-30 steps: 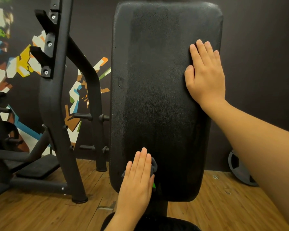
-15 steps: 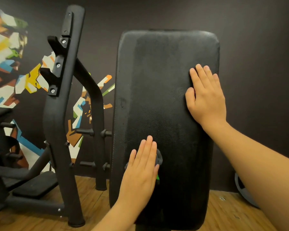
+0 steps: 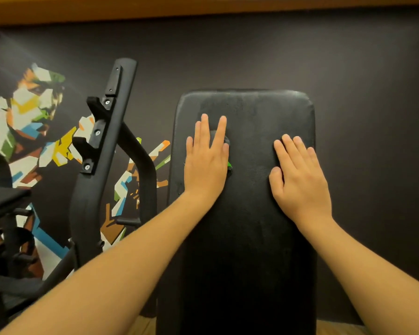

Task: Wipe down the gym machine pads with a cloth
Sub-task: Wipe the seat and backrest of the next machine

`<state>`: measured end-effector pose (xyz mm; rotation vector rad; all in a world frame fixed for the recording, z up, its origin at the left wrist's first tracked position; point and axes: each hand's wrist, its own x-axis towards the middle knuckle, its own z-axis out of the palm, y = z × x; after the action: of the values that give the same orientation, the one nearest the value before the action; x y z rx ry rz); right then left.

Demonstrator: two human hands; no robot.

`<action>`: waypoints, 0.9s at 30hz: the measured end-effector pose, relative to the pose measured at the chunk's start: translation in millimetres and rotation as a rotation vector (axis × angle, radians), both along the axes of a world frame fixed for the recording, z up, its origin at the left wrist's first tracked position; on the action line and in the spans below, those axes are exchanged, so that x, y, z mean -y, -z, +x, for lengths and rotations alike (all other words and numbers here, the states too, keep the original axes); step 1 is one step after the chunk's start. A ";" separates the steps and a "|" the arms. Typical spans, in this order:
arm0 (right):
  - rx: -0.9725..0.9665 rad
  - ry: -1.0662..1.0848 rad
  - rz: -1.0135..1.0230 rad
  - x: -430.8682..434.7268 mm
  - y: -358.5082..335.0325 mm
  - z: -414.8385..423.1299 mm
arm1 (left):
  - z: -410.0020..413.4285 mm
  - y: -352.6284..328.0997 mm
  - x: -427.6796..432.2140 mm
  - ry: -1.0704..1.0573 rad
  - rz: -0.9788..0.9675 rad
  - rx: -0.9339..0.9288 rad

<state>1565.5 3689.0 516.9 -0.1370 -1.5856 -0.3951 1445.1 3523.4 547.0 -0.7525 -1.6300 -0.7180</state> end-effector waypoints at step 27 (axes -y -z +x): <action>-0.033 -0.010 0.010 -3.4 -1.2 -4.3 | -13.6 -101.0 18.2 -0.032 -0.038 -0.015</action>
<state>1561.2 3692.4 518.2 -0.1271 -1.5516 -0.3911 1431.6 3505.2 648.0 -0.7561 -1.6420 -0.6591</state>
